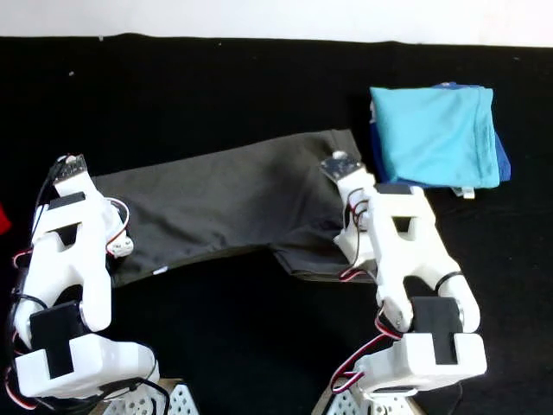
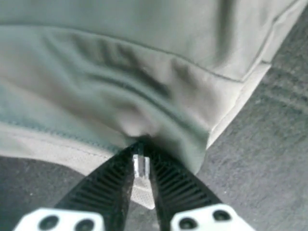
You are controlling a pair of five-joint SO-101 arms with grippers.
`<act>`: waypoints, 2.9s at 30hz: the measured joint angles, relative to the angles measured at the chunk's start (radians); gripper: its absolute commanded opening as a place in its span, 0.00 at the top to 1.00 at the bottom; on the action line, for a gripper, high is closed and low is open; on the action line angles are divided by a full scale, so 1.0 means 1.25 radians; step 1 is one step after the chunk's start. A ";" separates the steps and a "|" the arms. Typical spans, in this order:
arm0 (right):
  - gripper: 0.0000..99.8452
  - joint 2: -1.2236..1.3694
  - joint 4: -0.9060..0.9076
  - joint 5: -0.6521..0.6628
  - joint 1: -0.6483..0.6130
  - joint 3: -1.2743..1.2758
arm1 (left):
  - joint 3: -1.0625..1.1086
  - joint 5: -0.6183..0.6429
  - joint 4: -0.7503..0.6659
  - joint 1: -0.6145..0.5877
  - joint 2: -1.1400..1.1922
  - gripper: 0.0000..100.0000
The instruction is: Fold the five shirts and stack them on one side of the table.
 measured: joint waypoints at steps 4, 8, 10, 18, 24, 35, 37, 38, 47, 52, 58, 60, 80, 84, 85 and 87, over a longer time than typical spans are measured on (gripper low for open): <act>0.99 0.001 0.108 0.005 0.000 0.000 | 0.000 0.000 0.000 0.000 0.000 0.99; 0.99 0.001 0.153 0.007 -0.002 0.000 | 0.000 0.000 0.000 0.000 0.000 0.99; 0.99 0.001 0.155 0.007 -0.004 0.000 | 0.000 0.000 0.000 0.000 0.000 0.99; 0.89 0.001 0.180 0.007 -0.004 -0.113 | 0.000 0.000 0.000 0.000 0.000 0.99; 0.81 0.001 0.312 0.034 -0.080 -0.182 | 0.000 0.000 0.000 0.000 0.000 0.99; 0.74 0.021 0.374 0.177 -0.201 -0.184 | 0.000 0.000 0.000 0.000 0.000 0.99; 0.74 0.048 0.342 0.180 -0.203 -0.168 | 0.000 0.000 0.000 0.000 0.000 0.99; 0.74 0.066 0.319 0.180 -0.203 -0.158 | 0.000 0.000 0.000 0.000 0.000 0.99; 0.74 0.234 0.253 0.182 -0.200 -0.196 | 0.000 0.000 0.000 0.000 0.000 0.99; 0.92 0.331 0.254 0.183 -0.168 -0.300 | 0.000 0.000 0.000 0.000 0.000 0.99; 0.99 0.399 0.300 0.183 -0.136 -0.428 | 0.000 0.000 0.000 -0.006 0.000 0.99; 0.99 0.404 0.325 0.183 -0.136 -0.462 | 0.000 0.000 0.000 -0.006 0.000 0.99; 0.99 0.473 0.298 0.069 -0.140 -0.902 | 0.000 0.000 0.000 -0.006 0.000 0.99; 0.94 0.609 0.274 0.018 -0.140 -1.041 | 0.000 0.000 0.000 -0.006 0.000 0.99; 0.90 0.641 0.274 0.002 -0.140 -1.080 | 0.000 0.000 0.000 -0.006 0.000 0.99; 0.85 0.695 0.288 -0.036 -0.140 -1.162 | 0.000 0.000 0.000 -0.006 0.000 0.99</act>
